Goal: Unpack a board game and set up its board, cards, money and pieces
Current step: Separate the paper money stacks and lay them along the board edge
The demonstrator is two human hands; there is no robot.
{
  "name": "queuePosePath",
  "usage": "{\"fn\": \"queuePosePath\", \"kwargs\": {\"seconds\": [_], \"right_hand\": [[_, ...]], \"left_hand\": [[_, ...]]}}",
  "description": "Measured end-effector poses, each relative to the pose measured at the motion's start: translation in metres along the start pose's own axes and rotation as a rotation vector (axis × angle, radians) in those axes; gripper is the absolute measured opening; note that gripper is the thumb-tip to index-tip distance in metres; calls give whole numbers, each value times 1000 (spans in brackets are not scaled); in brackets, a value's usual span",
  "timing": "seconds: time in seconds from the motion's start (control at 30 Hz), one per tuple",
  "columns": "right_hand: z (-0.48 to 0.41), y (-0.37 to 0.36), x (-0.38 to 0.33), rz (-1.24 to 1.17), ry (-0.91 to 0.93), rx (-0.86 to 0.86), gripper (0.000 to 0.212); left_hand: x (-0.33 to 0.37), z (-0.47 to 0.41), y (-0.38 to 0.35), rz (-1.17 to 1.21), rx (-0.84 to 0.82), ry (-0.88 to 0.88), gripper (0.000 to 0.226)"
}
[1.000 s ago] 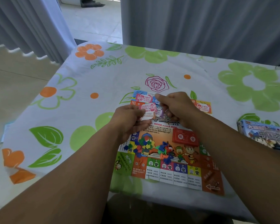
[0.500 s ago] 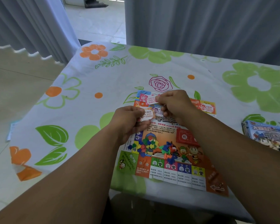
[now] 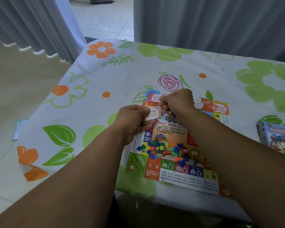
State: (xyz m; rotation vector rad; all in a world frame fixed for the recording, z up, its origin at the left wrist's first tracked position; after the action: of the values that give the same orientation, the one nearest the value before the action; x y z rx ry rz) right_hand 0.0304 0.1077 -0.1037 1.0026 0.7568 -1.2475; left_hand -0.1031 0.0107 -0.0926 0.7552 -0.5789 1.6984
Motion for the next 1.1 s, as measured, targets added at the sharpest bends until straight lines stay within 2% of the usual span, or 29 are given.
{"fn": "queuePosePath", "kwargs": {"seconds": [0.1, 0.23, 0.37, 0.47, 0.7, 1.1], "right_hand": [[5, 5, -5, 11, 79, -75, 19], [17, 10, -11, 88, 113, -283, 39], [27, 17, -8, 101, 108, -422, 24], [29, 26, -8, 29, 118, -396, 17], [28, 42, -5, -76, 107, -366, 26], [24, 67, -2, -151, 64, -331, 22]], "left_hand": [[2, 1, -4, -3, -7, -8, 15], [4, 1, -8, 6, -4, -34, 20], [6, 2, -12, 12, 11, -61, 20], [7, 3, -15, 44, 6, -60, 20], [7, 3, -24, 61, -38, -70, 25], [7, -1, -45, 12, -40, -180, 5]]}}
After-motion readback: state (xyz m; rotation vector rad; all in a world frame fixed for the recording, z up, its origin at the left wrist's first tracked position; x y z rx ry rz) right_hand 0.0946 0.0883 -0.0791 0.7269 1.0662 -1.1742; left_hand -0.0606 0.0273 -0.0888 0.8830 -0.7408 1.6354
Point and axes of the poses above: each hand's wrist, its own z-axis away from the middle knuckle, its own y-axis out of the back of the hand, x = y × z, the point moved 3 cm from there along -z, towards the middle knuckle, and after that the axes turned 10 degrees about -z, right-handed, at the moved point
